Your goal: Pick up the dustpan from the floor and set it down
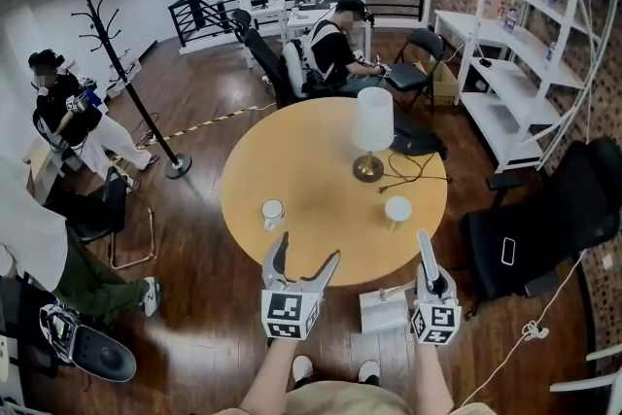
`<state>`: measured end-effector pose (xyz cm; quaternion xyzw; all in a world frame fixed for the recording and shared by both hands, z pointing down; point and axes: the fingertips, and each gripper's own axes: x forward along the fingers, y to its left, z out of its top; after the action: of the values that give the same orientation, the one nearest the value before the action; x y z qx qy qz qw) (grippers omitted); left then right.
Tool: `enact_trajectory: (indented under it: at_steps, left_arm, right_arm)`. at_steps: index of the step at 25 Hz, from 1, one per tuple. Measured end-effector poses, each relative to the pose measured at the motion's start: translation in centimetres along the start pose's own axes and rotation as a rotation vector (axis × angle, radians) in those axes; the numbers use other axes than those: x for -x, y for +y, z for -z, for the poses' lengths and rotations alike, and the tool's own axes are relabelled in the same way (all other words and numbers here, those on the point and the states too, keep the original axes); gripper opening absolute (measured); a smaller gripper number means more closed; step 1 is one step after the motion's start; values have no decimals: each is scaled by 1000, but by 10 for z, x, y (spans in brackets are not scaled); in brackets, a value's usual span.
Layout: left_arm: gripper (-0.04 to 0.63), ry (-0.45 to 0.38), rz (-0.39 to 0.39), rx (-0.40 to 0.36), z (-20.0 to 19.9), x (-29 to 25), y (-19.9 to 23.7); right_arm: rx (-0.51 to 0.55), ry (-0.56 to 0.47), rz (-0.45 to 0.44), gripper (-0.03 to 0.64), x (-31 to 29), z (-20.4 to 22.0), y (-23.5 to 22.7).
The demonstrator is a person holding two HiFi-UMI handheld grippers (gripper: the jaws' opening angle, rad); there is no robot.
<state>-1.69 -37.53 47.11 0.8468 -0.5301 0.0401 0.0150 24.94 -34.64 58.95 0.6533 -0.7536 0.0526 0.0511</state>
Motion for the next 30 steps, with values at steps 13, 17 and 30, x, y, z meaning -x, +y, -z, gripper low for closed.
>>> enact_trajectory:
  at_steps: [13,17,30]
  left_arm:
    - [374,-90,-118,31,-60,47,29]
    - [320,-93,-198,38,-71,66,43]
    - [314,-123,-268,-9,-85,86,54]
  right_arm:
    - [-18,-190,-16,102,42,-186,51]
    - [-28,-207,-39,97,48,-215,65]
    - [-16,-230,-79,94,51,-241,95]
